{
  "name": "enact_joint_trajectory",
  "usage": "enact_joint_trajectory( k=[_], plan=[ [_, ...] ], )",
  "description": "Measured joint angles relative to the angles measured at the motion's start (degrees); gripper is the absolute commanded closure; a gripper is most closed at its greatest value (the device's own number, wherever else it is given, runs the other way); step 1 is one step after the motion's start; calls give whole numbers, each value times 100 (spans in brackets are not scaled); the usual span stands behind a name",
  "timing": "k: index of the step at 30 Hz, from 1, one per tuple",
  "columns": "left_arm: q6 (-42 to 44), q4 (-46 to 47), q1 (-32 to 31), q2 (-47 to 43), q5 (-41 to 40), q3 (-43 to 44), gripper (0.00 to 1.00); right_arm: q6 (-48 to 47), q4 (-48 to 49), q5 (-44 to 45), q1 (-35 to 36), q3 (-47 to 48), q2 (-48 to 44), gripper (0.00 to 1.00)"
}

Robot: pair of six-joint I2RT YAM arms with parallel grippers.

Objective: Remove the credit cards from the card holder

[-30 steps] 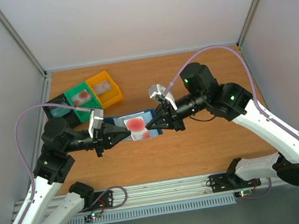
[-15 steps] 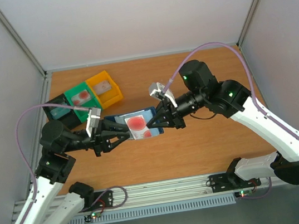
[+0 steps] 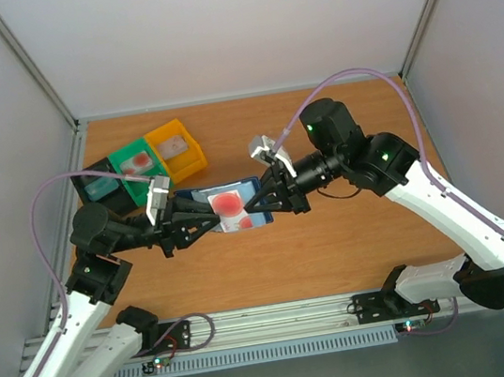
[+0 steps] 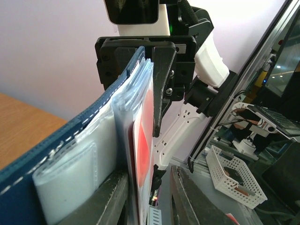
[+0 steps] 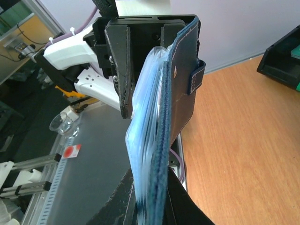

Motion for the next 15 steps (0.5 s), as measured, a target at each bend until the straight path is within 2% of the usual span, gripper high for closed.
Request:
enact_joint_trajectory(
  k=[2,4,12,15],
  plan=[
    [-44,66,-13,24,-7,-35,84,0,11,-35,-2,0,33,98],
    [-46,116,-44,42,-7,-74,98,0,-15,-61,-7,0,39,99],
    [116,-13,-151,-35,-83,-107,100,-35,-116,-120,2,-33,-35,98],
    [317,-275,-184,-107,-118,-83,100,-114,-186,-9,22,-46,-61,95]
  ],
)
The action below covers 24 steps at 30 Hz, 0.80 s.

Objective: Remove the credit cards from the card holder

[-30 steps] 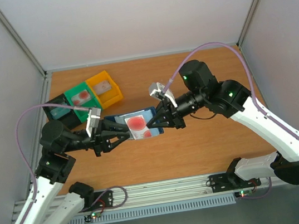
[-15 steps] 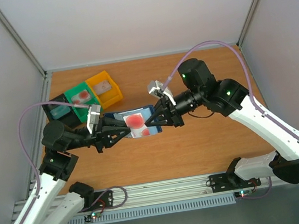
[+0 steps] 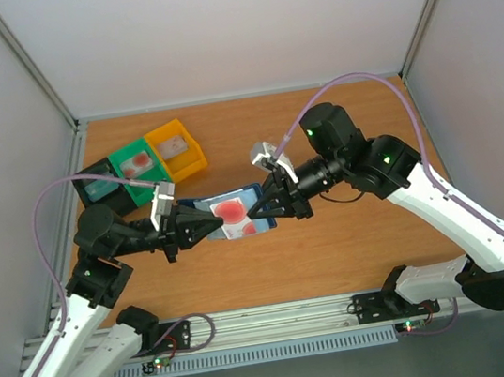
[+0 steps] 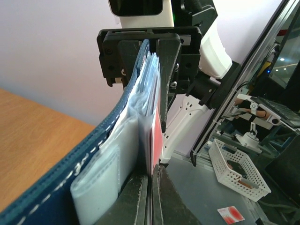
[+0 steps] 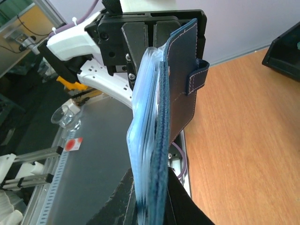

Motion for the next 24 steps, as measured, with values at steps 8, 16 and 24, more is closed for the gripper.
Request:
enact_joint_trajectory(
  k=[8,16,24],
  plan=[
    [293,-398,-4,-17,-81,42,100,-133,-186,199,13,-9,-2,88],
    [332,-463,-2,-33,-79,61,100,-164,-186,251,22,-9,-50,80],
    [339,-525,2,-33,-74,94,100,-170,-186,254,22,-9,-52,99]
  ],
)
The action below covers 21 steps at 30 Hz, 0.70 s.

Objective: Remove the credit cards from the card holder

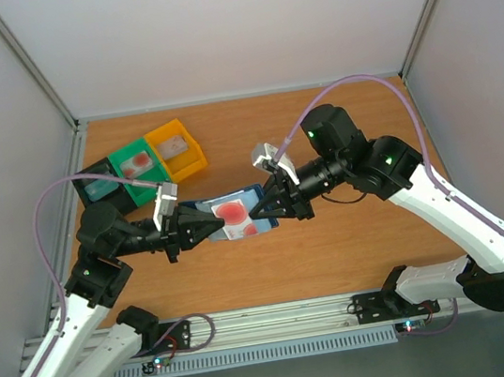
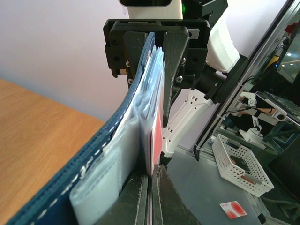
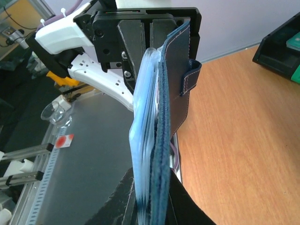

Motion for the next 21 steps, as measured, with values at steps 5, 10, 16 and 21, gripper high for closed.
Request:
enact_joint_trajectory(
  k=[5,10,16,21],
  plan=[
    [83,-76,24,0,42,31,77,-28,0,11,2,0,0,99],
    [120,-264,70,-4,227,28,94,-28,-109,26,-61,0,-120,99],
    [162,-271,81,-33,284,28,77,-33,-153,0,-61,2,-247,99],
    [-7,74,81,42,289,15,76,-33,-181,-22,-68,2,-243,99]
  ],
)
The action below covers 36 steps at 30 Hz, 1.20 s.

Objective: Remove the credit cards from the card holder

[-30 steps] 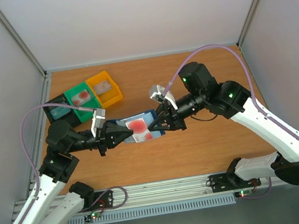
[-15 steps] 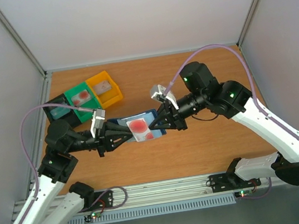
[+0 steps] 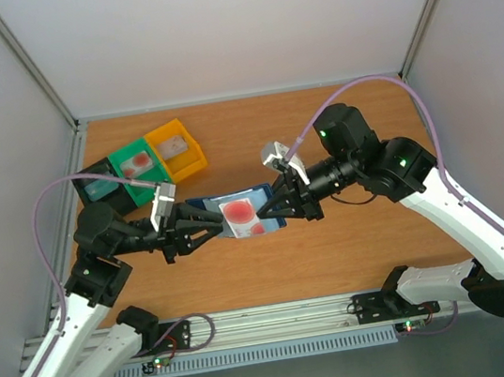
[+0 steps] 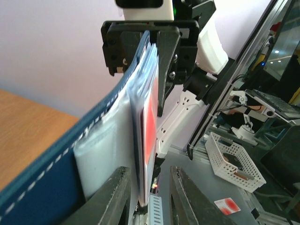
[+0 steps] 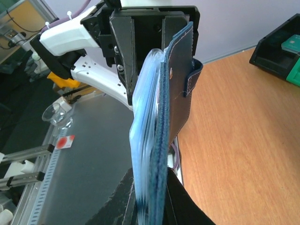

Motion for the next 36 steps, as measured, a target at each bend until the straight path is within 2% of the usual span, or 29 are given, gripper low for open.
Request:
enact_joint_trajectory(
  k=[5,8,11,36],
  plan=[
    [-271,551,-120,210,-7,-7,77,2,7,-13,0,0,15,99],
    [-367,634,-162,302,-31,-9,85,2,7,-22,0,0,35,99],
    [-426,693,-175,308,-44,-11,99,2,9,-50,0,0,37,99],
    [-173,208,-197,142,-144,-17,100,-197,-127,105,26,0,28,99]
  ],
)
